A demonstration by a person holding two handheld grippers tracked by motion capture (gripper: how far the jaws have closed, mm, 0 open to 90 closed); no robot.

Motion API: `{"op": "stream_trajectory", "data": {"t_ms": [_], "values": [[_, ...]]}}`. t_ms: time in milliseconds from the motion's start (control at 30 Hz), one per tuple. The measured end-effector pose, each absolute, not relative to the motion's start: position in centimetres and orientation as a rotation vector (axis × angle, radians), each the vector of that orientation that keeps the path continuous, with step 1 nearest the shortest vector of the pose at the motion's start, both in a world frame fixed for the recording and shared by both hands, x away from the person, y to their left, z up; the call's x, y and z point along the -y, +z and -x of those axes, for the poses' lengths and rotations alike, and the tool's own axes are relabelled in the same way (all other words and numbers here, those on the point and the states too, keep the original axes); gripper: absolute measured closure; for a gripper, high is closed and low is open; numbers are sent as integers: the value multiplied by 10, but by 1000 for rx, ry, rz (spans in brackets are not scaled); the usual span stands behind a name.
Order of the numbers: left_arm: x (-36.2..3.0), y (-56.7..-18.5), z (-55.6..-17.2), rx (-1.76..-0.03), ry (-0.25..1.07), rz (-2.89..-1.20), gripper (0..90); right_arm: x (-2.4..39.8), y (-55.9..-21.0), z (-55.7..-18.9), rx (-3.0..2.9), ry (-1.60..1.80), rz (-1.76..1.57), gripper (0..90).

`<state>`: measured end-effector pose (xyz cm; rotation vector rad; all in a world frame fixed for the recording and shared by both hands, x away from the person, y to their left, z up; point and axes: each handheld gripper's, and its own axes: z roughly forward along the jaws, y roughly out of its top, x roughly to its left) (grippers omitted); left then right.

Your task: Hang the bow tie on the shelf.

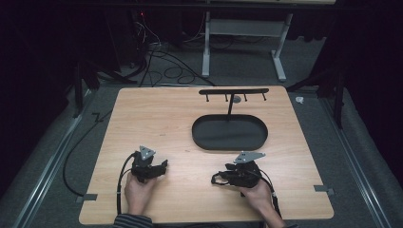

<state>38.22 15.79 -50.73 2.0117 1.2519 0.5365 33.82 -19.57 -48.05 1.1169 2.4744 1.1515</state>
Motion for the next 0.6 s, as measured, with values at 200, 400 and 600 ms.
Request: {"op": "stream_trajectory", "data": {"t_ms": [200, 400, 600], "values": [[-158, -507, -382, -1252, 536, -2012, 276, 192, -488, -342, -2507, 1130, -1123, 631], [-158, -507, -382, -1252, 536, -2012, 276, 190, -493, -345, -2550, 1102, -1116, 716], [-158, -507, -382, -1252, 536, -2012, 276, 189, -494, -344, -2573, 1073, -1075, 789]]}}
